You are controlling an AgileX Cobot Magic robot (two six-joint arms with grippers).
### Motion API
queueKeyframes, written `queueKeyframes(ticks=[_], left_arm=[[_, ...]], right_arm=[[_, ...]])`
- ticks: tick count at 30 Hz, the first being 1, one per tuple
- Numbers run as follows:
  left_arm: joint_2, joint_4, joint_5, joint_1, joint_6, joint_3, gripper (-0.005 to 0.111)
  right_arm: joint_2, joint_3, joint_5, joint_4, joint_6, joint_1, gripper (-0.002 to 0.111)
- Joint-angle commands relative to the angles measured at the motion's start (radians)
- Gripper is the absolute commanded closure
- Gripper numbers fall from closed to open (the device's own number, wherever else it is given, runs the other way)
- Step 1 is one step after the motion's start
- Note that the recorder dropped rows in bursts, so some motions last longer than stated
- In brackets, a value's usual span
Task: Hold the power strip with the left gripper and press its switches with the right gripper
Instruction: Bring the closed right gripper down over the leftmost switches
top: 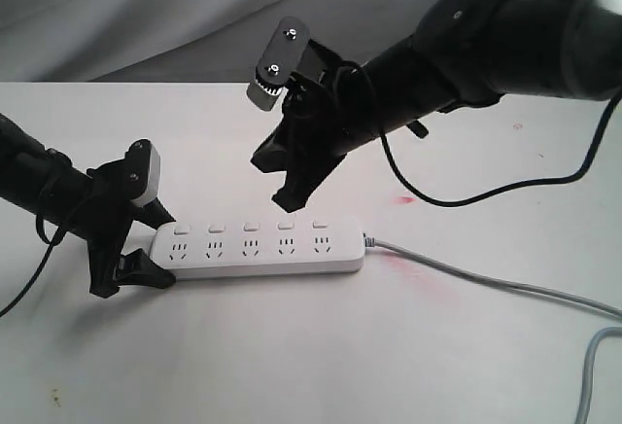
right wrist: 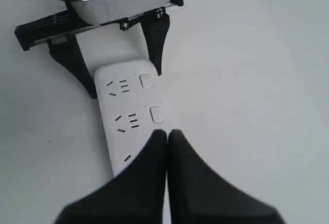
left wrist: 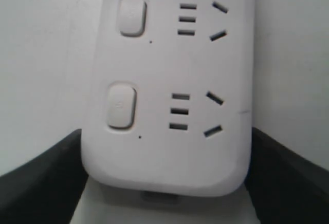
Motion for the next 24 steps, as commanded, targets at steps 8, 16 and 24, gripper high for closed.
queueKeyframes(ticks=[8,16,24], left_arm=[[0.001,-0.004,0.005,-0.006,0.004,-0.006,0.037],[0.001,-0.004,0.005,-0.006,0.004,-0.006,0.037],[0.001,-0.006,0.004,-0.006,0.004,-0.006,0.037]], right_arm=[[0.29,-0.243,0.133,0.229,-0.431,0.005,0.108],[0.421,-0.401,0.135,0.271,-0.431,0.025,0.108],[0.469,-0.403,0.125,0.311,-0.431,0.044,0.074]])
